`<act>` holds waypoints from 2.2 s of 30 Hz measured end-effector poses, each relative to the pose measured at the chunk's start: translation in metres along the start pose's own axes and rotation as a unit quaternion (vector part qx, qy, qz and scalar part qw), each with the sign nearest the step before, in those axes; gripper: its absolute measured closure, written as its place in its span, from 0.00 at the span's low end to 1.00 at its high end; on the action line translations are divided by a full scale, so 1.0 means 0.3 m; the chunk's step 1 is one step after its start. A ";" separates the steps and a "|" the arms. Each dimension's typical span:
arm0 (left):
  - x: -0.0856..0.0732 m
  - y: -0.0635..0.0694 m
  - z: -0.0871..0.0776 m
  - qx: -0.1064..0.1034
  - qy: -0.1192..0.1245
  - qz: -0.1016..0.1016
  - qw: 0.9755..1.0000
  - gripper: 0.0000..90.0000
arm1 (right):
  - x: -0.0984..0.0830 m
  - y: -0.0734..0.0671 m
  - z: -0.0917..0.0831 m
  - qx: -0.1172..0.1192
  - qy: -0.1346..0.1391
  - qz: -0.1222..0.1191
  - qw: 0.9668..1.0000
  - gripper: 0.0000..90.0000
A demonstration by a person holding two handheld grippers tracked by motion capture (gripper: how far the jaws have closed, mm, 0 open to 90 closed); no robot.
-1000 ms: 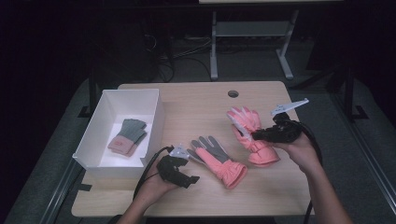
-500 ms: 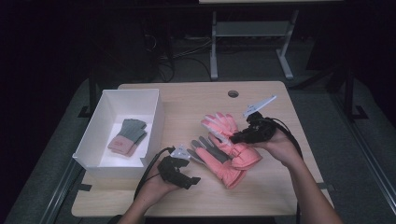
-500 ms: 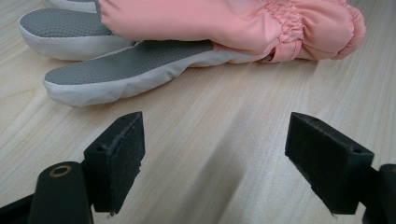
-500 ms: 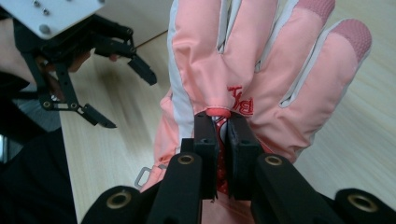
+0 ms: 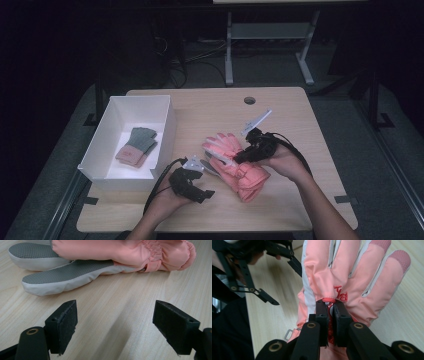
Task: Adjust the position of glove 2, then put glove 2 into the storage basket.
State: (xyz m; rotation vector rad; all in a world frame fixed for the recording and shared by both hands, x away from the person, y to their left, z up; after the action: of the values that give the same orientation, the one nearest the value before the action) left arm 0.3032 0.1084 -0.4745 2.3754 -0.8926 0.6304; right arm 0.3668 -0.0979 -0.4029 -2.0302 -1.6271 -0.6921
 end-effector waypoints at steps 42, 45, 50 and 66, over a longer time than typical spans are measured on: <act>0.112 0.009 0.064 -0.012 -0.021 -0.028 0.999 1.00 | -0.388 -0.013 0.025 -0.096 -0.006 0.054 0.994 1.00; 0.125 0.011 0.081 -0.026 -0.026 -0.031 0.999 1.00 | -0.378 -0.039 0.047 -0.090 -0.012 0.045 0.995 1.00; 0.157 -0.006 0.092 -0.030 -0.032 -0.026 0.999 1.00 | -0.369 -0.072 0.058 -0.076 -0.013 0.037 0.996 1.00; 0.200 -0.015 0.145 -0.077 -0.022 -0.010 0.997 1.00 | -0.348 -0.231 0.086 -0.018 0.026 0.027 0.999 1.00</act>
State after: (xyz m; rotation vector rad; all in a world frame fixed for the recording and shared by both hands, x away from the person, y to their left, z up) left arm 0.3571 0.0574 -0.4738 2.2642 -0.9012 0.4846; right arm 0.2830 -0.1463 -0.4868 -2.0563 -1.5367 -0.7535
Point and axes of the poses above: each handheld gripper's, and its own axes: z roughly forward along the jaws, x roughly out of its top, y roughly to its right, the point moved 4 cm from there along z, roughly forward along the jaws, and after that the axes turned 15 degrees about -z, right-handed, at the moved point
